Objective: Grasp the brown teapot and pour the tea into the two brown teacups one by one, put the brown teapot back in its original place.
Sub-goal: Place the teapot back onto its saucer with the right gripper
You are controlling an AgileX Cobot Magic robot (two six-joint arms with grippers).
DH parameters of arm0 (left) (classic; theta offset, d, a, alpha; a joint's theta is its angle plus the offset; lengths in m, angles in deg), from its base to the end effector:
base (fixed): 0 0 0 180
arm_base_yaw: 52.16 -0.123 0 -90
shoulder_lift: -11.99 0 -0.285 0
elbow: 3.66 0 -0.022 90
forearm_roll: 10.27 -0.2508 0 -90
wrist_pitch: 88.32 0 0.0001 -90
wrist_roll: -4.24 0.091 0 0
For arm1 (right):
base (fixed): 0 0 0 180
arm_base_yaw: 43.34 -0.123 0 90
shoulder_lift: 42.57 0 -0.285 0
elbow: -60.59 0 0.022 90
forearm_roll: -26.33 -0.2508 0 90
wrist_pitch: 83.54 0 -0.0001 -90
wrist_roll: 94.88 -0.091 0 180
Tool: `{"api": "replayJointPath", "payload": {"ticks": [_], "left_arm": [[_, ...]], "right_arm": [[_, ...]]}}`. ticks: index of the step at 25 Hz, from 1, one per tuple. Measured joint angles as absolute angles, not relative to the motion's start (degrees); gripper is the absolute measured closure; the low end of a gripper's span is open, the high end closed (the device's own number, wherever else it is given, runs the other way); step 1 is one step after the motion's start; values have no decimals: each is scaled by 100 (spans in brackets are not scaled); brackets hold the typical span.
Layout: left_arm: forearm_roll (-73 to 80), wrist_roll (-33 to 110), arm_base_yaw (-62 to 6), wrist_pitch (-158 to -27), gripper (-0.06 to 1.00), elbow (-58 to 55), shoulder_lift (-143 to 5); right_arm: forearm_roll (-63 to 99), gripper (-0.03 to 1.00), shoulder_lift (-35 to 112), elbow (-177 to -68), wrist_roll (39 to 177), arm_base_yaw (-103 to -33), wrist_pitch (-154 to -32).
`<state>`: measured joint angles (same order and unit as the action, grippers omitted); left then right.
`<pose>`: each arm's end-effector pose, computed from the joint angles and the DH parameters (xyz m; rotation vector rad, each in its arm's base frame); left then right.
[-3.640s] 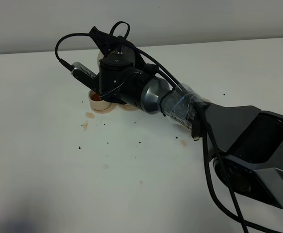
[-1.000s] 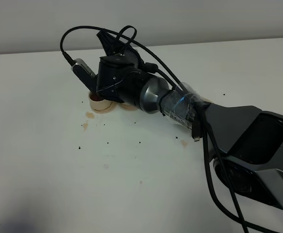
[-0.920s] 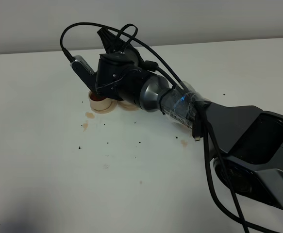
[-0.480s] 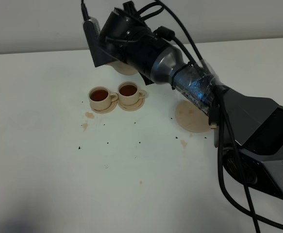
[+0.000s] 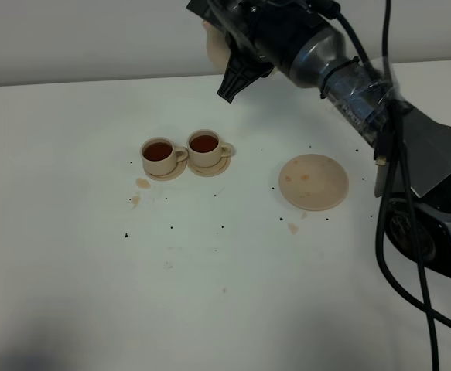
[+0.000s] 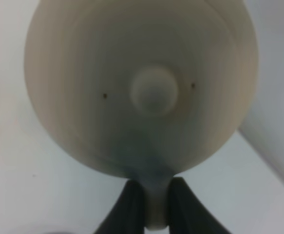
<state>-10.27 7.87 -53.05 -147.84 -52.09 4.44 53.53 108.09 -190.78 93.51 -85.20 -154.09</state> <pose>-0.0049 -0.0001 0.2797 0.0482 2.0156 0.0502 0.4244 0.3276 0.2615 -1.0955 2.2246 -0.4008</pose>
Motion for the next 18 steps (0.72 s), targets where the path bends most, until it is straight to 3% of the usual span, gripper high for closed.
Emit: {"api": "replayJointPath", "payload": {"ticks": [5, 18], "left_arm": [[-1027, 787, -5305, -14784, 62, -5209, 444], [-1027, 787, -5305, -14784, 62, -5209, 444]], "right_arm": [[4663, 84, 10422, -18652, 8686, -8172, -15400], [3630, 84, 9268, -15719, 7750, -7738, -15414]]}}
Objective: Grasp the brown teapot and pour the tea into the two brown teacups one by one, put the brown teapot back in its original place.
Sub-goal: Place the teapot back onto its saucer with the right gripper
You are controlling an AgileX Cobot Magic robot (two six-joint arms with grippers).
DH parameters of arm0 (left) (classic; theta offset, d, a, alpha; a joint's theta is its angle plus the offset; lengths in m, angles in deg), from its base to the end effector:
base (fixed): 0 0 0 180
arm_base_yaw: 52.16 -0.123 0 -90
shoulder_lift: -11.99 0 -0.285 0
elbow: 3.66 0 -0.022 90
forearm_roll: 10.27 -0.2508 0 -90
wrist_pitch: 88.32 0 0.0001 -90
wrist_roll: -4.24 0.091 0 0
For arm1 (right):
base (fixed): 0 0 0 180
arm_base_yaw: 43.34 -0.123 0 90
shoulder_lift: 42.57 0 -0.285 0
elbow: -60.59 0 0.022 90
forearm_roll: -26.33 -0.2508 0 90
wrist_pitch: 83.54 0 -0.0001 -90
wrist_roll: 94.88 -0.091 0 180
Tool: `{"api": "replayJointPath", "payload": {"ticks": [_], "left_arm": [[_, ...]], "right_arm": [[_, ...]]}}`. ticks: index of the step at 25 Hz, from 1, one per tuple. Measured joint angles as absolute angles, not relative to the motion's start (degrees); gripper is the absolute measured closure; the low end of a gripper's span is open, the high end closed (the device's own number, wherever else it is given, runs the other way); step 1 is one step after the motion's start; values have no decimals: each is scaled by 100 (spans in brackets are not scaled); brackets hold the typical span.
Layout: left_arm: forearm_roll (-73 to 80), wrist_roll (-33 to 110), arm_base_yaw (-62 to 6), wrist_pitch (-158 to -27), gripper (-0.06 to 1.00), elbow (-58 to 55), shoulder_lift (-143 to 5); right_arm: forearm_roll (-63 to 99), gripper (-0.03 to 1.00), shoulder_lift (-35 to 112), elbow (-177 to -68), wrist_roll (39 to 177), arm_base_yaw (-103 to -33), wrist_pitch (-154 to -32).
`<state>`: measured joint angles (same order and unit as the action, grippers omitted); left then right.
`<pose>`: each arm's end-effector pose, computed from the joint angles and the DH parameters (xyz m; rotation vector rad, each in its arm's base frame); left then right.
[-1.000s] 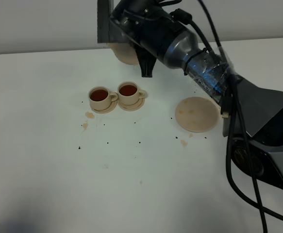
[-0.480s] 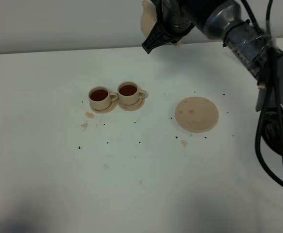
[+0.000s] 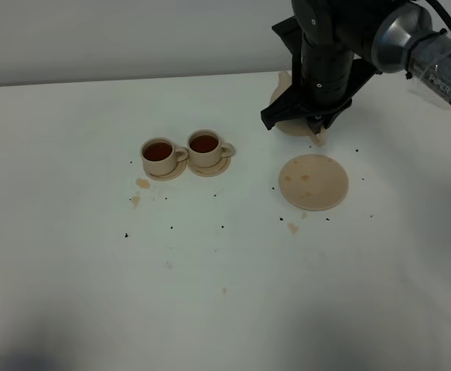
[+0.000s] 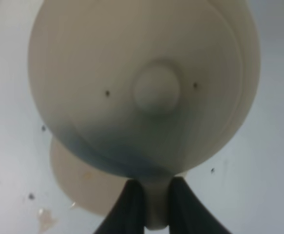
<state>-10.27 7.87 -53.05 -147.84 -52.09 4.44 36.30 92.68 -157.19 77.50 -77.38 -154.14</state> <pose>-0.0049 -0.0001 0.2797 0.0482 2.0156 0.0502 0.4001 0.2524 0.2251 -0.7163 2.7943 -0.1228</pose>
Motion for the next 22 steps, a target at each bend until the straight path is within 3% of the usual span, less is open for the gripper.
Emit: {"api": "replayJointPath", "payload": {"ticks": [8, 14, 22], "left_arm": [[-1027, 787, -5305, -14784, 62, -5209, 444], [-1027, 787, -5305, -14784, 62, -5209, 444], [-1027, 787, -5305, -14784, 62, -5209, 444]], "right_arm": [[3607, 84, 8846, -14596, 7586, -7897, -15329], [3595, 84, 8426, -13506, 7369, -7946, -14530], [3700, 84, 8440, -13134, 7251, -7946, -13828]]}}
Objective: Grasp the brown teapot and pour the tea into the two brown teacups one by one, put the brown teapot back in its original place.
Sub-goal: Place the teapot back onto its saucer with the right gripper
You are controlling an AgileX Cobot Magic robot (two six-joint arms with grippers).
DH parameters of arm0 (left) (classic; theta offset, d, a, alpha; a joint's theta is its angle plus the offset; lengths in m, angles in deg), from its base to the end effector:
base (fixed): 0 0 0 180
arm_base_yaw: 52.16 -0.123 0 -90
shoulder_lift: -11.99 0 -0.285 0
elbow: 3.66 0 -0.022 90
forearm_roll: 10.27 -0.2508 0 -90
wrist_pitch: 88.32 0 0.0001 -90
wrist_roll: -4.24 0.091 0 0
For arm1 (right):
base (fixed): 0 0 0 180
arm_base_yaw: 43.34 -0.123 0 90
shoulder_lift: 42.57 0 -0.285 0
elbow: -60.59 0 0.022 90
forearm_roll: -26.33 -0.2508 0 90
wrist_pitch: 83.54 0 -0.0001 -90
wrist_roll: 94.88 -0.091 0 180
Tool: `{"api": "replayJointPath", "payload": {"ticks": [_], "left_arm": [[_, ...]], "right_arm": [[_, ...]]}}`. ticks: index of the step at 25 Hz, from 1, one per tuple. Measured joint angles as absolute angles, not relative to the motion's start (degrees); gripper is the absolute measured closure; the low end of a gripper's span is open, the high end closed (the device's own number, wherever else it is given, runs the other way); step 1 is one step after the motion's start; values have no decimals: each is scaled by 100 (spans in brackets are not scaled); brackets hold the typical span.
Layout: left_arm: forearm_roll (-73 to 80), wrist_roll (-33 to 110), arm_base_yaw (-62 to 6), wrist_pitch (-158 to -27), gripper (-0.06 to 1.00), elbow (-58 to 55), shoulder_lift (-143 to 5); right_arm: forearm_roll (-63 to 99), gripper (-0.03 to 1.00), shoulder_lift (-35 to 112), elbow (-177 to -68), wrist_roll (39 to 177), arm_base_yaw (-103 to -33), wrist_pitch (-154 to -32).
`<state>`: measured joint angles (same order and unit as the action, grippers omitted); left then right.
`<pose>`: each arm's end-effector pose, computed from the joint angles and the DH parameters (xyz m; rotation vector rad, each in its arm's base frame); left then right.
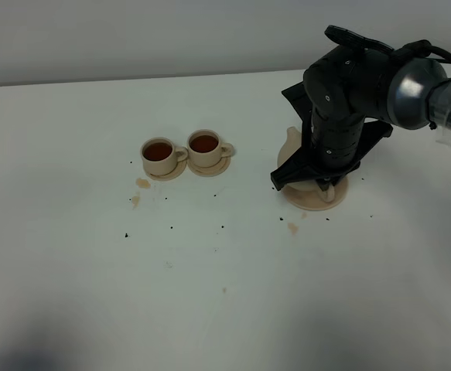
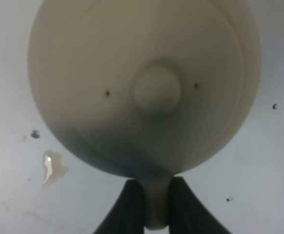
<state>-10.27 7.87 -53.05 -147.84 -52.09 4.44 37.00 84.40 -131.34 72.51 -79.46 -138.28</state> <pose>-0.0049 -0.0001 0.2797 0.0482 2.0156 0.0502 0.3510 0.2391 0.1761 -0.7265 2.8191 -0.1075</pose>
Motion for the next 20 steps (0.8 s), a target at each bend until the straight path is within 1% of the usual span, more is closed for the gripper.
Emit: {"api": "replayJointPath", "payload": {"ticks": [20], "left_arm": [[-1027, 787, -5305, -14784, 62, -5209, 444]], "right_arm": [[3744, 84, 8661, -13129, 7198, -7941, -13868]]}}
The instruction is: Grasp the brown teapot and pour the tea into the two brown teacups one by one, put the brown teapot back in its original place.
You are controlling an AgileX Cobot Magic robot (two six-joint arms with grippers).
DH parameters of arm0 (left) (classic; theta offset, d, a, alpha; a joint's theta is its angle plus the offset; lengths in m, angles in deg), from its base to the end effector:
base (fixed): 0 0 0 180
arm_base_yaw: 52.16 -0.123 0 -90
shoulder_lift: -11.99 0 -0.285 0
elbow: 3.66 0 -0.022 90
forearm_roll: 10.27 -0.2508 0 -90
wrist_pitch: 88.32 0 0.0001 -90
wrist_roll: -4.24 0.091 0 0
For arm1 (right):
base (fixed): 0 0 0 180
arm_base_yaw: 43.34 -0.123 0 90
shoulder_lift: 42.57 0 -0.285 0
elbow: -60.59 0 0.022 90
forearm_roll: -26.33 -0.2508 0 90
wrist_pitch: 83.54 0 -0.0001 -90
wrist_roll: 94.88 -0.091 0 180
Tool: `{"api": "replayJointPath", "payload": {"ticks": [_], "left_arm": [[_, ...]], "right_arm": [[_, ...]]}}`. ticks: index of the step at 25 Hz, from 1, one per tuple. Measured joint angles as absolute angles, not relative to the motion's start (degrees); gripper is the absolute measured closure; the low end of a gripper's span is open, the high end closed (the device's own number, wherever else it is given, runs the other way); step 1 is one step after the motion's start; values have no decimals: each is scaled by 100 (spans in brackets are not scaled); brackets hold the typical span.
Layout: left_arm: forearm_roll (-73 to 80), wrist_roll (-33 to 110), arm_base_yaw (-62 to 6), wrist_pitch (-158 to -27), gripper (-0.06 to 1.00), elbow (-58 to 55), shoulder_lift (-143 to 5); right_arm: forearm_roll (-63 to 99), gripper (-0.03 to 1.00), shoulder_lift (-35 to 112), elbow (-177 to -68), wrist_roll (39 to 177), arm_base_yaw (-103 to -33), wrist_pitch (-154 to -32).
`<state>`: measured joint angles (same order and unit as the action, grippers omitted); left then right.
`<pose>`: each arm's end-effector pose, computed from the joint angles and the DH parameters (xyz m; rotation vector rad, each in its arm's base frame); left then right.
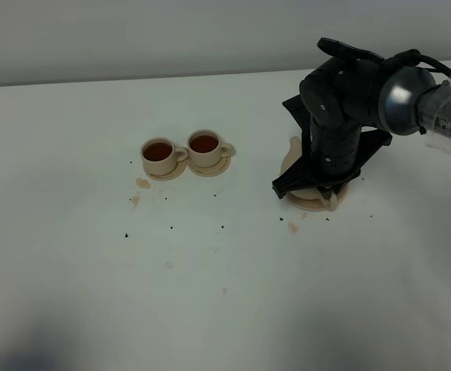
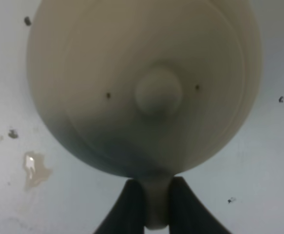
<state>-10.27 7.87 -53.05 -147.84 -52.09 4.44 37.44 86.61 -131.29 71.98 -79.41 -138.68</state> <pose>-0.0049 -0.0001 0.2797 0.0482 2.0156 0.0502 0.3524 0.2389 0.1595 -0.7308 2.8575 -0.1425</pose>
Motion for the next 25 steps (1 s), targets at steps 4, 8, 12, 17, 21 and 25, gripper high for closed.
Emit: {"api": "replayJointPath", "payload": {"ticks": [4, 8, 12, 17, 21, 25], "left_arm": [[-1027, 787, -5305, -14784, 62, -5209, 444], [-1027, 787, -5305, -14784, 62, -5209, 444], [-1027, 787, -5305, -14784, 62, -5209, 444], [-1027, 787, -5305, -14784, 62, -5209, 444], [-1027, 787, -5305, -14784, 62, -5209, 444], [-1027, 787, -5305, -14784, 62, -5209, 444]], "right_arm": [[3675, 83, 8661, -13129, 7198, -7941, -13892], [3611, 76, 8661, -13129, 7198, -7941, -13924], [3574, 59, 8661, -13129, 7198, -7941, -14142], [3574, 38, 8568, -13129, 7277, -7941, -14456], [3561, 33, 8216, -13129, 7411, -7941, -14737], [3599, 37, 7943, -13129, 7491, -7872, -15210]]}}
